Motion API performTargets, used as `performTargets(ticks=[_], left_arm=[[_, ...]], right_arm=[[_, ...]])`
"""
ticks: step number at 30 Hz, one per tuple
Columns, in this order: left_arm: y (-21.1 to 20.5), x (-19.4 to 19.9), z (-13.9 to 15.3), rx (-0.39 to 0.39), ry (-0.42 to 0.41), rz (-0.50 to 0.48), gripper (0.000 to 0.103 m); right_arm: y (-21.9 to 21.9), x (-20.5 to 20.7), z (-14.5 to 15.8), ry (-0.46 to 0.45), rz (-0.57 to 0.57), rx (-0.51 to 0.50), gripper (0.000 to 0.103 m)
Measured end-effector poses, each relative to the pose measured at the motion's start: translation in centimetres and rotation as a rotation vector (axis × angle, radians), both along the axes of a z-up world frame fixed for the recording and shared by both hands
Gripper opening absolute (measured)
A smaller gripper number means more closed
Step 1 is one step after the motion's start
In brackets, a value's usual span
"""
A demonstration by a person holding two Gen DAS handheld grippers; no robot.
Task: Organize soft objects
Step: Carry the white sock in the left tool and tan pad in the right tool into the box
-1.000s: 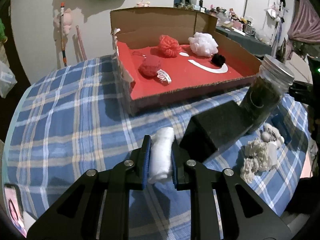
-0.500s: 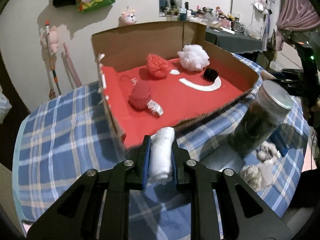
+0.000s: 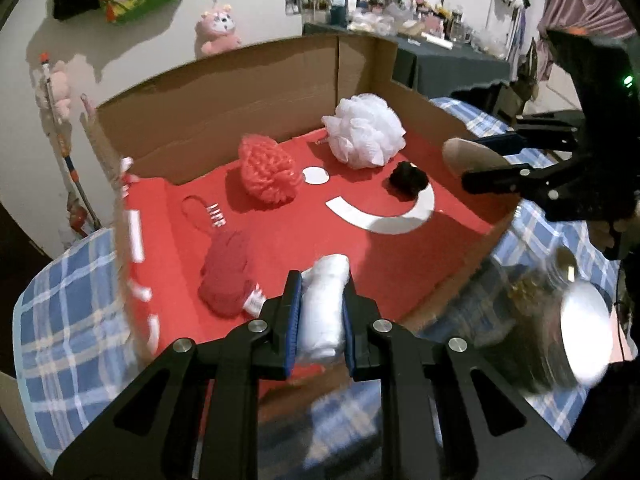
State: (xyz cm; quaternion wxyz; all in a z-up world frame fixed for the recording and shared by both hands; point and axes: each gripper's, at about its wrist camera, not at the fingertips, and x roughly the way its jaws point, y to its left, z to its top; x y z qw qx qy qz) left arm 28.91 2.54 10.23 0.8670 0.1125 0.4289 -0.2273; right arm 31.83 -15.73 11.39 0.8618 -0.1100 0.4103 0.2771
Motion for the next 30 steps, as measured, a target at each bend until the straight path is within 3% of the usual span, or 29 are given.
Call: performTargets(ticks=[12,30], left_arm=[[-3.6,7.4,-3.9,0.128,0.107,-0.006,0.016],[-5.0,10.0,-5.5,0.18,0.141,-0.013,0.017]], right_arm=[[5.5,7.5,-4.5,0.156,0.037,-0.087,0.043],[6.6,9.5,-6.4,0.221,0.044,-0.095,0.046]])
